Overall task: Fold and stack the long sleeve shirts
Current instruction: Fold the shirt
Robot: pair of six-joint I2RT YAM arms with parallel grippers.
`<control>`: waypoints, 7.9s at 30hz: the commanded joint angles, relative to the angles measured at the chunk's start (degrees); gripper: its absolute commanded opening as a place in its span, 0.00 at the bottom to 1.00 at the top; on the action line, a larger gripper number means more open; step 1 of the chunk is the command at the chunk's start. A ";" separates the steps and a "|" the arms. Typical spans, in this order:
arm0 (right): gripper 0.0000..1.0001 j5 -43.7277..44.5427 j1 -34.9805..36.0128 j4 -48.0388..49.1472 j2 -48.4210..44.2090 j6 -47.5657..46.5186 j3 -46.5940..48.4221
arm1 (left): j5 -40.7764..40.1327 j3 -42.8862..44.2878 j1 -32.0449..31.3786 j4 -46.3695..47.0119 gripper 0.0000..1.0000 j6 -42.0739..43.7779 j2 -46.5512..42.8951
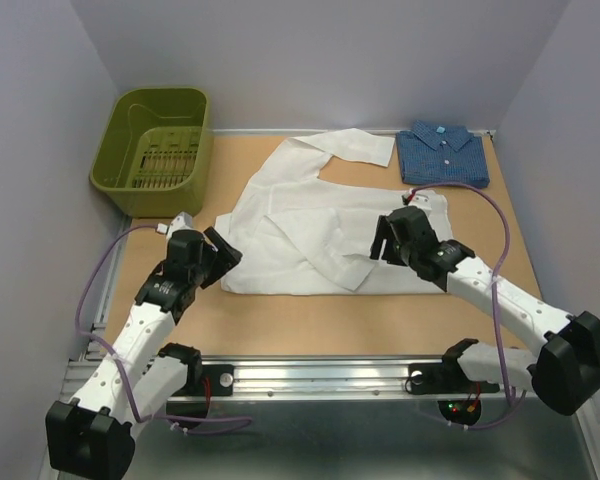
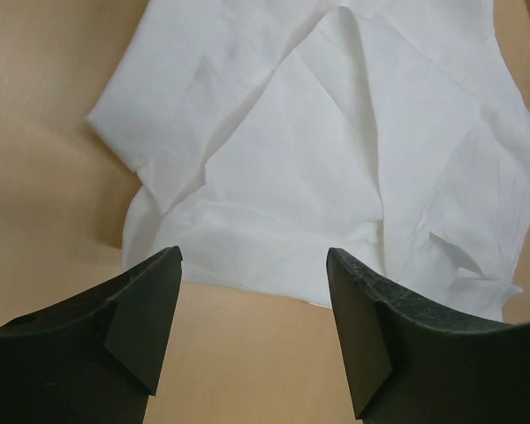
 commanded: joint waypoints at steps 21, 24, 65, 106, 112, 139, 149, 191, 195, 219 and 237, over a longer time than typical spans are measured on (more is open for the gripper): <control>0.73 -11.70 -3.79 15.70 11.92 -16.97 -3.96 | 9.06 12.06 -5.46 17.49 0.64 8.34 37.44; 0.72 -13.19 -3.79 15.70 14.20 -18.99 -2.38 | 8.45 12.68 -5.46 17.49 0.63 7.90 39.46; 0.07 -4.41 -3.79 4.37 -2.92 -26.99 2.02 | 4.75 4.07 0.87 21.09 0.59 0.87 37.62; 0.28 15.00 -3.79 -12.69 7.51 -17.50 6.59 | -1.31 0.02 1.22 14.76 0.60 1.92 13.89; 0.65 16.68 -3.70 -12.87 8.67 -16.27 9.22 | -0.87 1.16 1.22 14.33 0.60 3.94 13.72; 0.76 -9.85 -12.83 9.10 15.09 1.38 6.26 | 4.84 11.10 -9.67 23.20 0.54 5.44 37.26; 0.69 -14.34 -22.06 15.34 9.39 5.88 -12.90 | 2.29 6.36 -7.57 23.47 0.51 1.23 39.55; 0.60 -14.00 -31.12 -4.34 -10.31 15.72 -20.73 | -0.52 -6.66 2.10 17.66 0.53 -4.49 22.33; 0.54 -11.27 -31.91 -5.22 -10.14 17.21 -21.62 | -0.78 -6.75 2.72 17.58 0.53 -4.32 22.94; 0.45 -31.31 -38.94 -1.46 -16.80 0.17 -9.50 | 5.89 -4.73 7.11 16.87 0.54 0.07 22.42; 0.50 -58.46 -2.57 27.91 15.05 -0.80 0.95 | 4.67 -4.20 7.11 15.56 0.51 0.34 23.82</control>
